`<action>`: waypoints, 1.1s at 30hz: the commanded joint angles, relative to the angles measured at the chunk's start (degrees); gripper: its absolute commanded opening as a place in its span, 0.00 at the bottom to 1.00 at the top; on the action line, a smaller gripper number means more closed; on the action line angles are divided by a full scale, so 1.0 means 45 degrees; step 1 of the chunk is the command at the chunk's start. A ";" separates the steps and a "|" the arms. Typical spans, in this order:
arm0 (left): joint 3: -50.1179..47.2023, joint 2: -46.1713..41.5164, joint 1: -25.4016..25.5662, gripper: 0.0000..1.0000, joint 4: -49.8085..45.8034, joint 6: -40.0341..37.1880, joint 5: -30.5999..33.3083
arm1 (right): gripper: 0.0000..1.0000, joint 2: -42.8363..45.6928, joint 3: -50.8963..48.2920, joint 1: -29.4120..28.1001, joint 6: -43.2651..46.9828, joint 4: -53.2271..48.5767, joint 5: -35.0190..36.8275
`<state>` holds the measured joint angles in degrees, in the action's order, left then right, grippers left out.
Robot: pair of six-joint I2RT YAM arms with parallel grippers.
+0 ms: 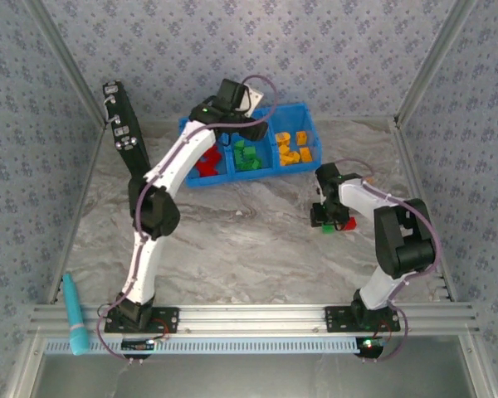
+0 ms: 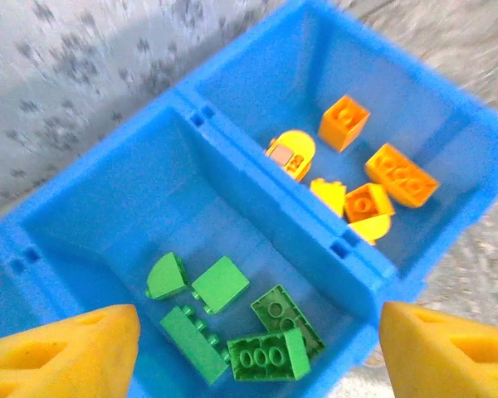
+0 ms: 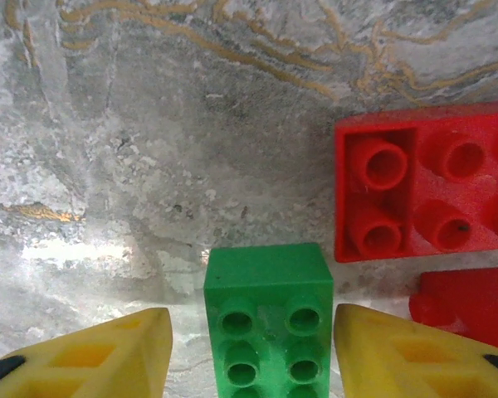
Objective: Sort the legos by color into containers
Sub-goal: Pick up the lego from the middle-right of the table, then place the lego in the container.
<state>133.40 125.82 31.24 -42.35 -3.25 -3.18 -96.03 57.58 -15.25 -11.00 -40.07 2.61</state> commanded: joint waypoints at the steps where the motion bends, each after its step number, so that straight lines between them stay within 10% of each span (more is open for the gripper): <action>1: -0.1015 -0.1951 0.0068 0.76 0.0213 -0.0531 0.0062 | 0.47 -0.0197 0.0098 -0.0225 -0.0071 -0.0138 0.0391; 10: -0.4914 -0.6602 -0.0668 0.79 -0.0348 -0.0844 0.2062 | 0.25 -0.0260 0.2166 -0.1233 -0.0251 -0.0845 0.0385; 21: -1.3912 -1.4242 -0.3155 0.91 0.2657 -0.1037 0.1111 | 0.25 -0.4172 1.2517 -0.2689 0.1395 -0.1702 0.0624; 33: -1.5323 -1.5304 -0.4189 0.97 0.2560 -0.1496 -0.0289 | 0.27 -1.0633 2.0382 -0.2980 0.1899 -0.2630 0.0097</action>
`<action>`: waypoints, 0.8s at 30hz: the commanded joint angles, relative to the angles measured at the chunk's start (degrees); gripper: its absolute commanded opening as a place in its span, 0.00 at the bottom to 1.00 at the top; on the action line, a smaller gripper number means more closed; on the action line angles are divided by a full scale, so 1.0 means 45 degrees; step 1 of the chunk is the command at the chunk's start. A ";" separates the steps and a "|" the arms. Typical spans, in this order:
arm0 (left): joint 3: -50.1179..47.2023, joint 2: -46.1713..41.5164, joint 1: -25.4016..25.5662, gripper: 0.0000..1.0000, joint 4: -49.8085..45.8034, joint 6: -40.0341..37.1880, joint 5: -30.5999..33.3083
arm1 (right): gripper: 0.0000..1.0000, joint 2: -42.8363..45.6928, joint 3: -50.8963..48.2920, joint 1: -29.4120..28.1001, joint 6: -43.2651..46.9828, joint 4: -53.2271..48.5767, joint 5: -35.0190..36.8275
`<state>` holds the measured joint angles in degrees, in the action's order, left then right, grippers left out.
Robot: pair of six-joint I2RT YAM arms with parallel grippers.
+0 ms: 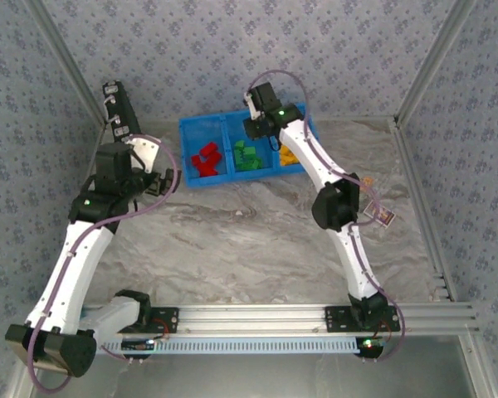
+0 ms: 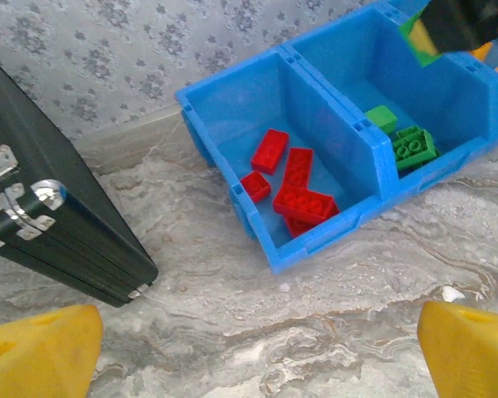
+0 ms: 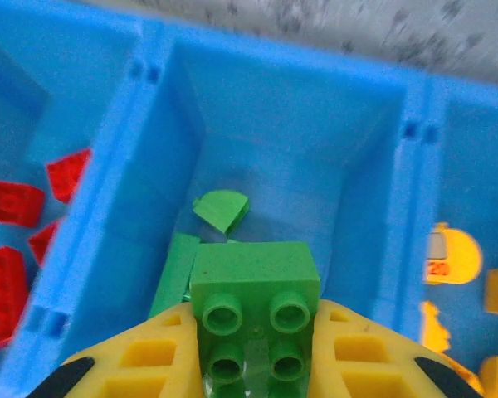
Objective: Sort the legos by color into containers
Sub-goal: Place the lego in the container.
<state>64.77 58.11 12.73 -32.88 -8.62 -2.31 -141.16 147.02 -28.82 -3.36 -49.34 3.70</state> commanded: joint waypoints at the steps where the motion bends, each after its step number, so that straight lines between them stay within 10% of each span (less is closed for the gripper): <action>1: -0.0092 -0.0227 -0.0075 0.97 0.0496 -0.0291 -0.0474 | 0.28 -0.0684 0.0387 0.0044 0.0215 -0.0335 -0.0221; 13: 0.0052 0.0559 -0.0095 0.97 0.0613 -0.0052 -0.0693 | 0.69 0.0026 -0.0617 -0.0041 0.0775 0.0220 -0.0602; 24: -0.0078 0.0338 -0.0075 0.97 0.1011 0.0228 -0.1321 | 0.90 0.8511 -1.0115 0.1008 0.0715 0.0347 -0.0074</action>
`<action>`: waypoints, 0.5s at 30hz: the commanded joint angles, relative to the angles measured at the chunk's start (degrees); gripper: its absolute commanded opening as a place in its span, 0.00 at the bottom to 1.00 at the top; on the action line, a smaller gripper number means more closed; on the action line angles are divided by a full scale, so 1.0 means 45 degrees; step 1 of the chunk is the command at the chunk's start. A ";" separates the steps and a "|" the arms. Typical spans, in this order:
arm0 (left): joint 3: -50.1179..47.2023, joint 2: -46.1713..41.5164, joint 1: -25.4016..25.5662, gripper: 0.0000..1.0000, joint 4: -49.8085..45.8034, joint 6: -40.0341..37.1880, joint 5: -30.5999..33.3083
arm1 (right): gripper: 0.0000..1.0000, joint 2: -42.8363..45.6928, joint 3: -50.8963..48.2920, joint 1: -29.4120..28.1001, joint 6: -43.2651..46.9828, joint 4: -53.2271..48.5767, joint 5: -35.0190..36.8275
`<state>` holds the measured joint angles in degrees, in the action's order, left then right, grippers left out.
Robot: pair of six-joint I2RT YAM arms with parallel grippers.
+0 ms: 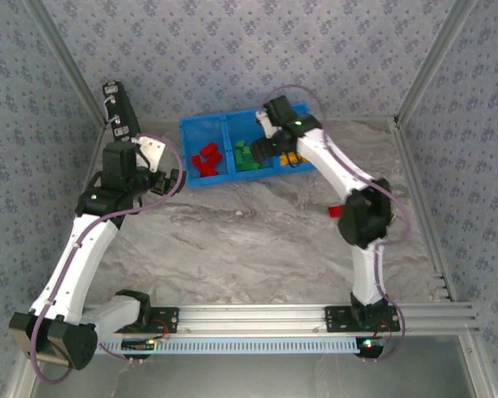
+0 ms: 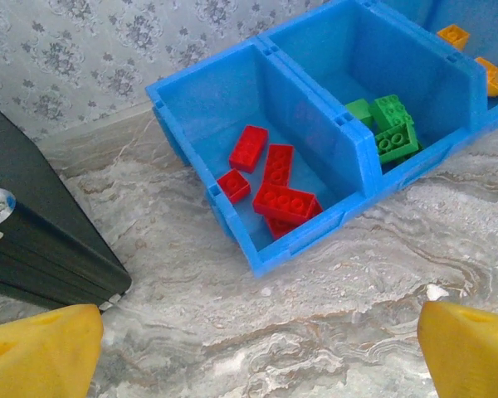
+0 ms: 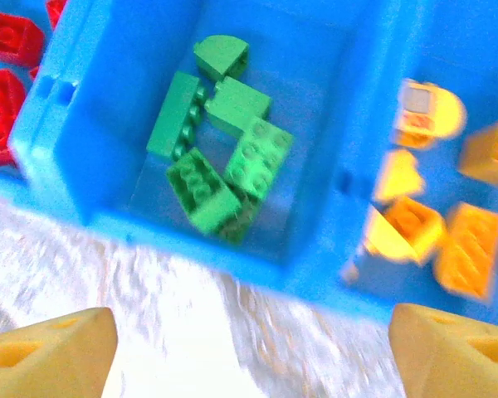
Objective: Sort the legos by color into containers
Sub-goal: Pick up the lego from the middle-right of the table.
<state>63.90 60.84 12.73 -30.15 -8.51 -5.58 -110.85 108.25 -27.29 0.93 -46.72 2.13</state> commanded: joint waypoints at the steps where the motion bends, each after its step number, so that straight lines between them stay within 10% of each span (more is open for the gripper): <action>1: 0.0117 -0.0240 -0.0056 0.97 0.0421 0.0264 -0.0778 | 0.91 0.2437 -0.2382 0.1093 -0.0598 -0.0446 0.0274; 15: 0.1008 0.0615 0.0642 0.96 -0.0186 0.0403 -0.1476 | 0.99 0.5509 -1.0222 0.5338 -0.4132 0.1400 -0.0686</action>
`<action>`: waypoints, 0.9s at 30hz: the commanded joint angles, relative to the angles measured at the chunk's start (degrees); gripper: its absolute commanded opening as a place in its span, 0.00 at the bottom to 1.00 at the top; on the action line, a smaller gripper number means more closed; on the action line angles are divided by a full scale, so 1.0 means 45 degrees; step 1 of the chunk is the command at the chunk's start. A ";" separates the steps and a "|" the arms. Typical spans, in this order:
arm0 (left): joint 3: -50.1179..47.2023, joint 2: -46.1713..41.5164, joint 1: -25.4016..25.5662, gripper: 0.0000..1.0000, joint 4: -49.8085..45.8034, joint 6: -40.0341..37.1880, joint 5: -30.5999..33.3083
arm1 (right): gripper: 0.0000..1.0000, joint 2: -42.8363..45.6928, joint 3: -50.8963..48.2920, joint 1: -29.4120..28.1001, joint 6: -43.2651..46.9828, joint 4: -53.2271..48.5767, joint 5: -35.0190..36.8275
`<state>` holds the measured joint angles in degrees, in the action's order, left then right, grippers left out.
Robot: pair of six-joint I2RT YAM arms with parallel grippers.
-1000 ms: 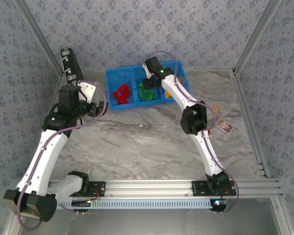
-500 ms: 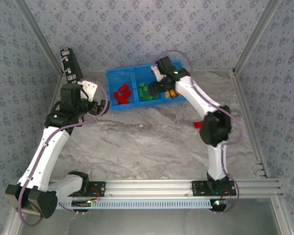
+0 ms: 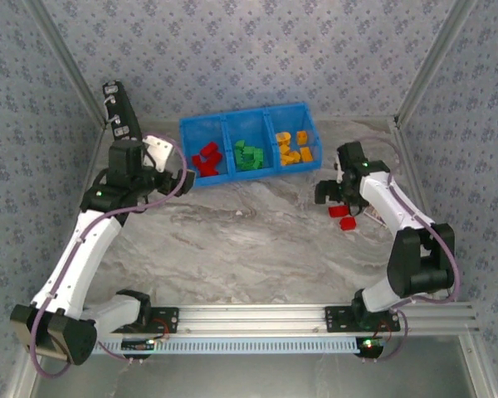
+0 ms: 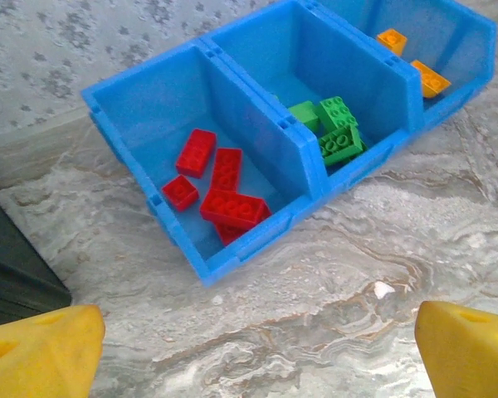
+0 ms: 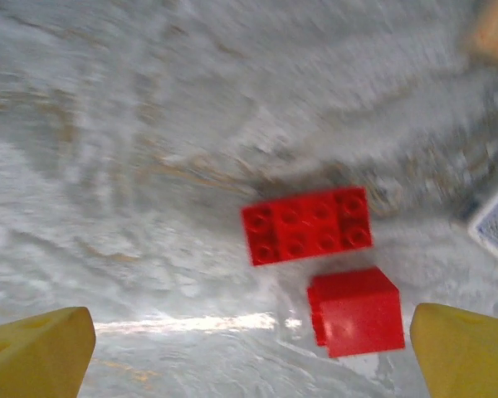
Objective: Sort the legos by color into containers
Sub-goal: Pick up the lego from the middle-right of the table.
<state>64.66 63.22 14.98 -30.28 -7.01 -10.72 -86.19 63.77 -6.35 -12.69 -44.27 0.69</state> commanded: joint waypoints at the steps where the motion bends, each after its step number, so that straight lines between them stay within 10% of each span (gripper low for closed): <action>1: 0.0900 0.0120 0.0177 0.96 -0.0212 0.0067 -0.0332 | 0.99 0.0042 -0.0496 0.0985 -0.1266 0.1081 -0.0494; 27: 0.0863 0.0448 0.0323 0.96 -0.0207 -0.0162 -0.0177 | 0.84 -0.3332 -0.0108 0.1143 -0.3016 0.2240 -0.0532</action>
<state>67.42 64.95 16.25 -31.48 -7.05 -10.96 -99.61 62.13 0.10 -24.53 -32.99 -3.38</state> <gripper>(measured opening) 0.960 0.845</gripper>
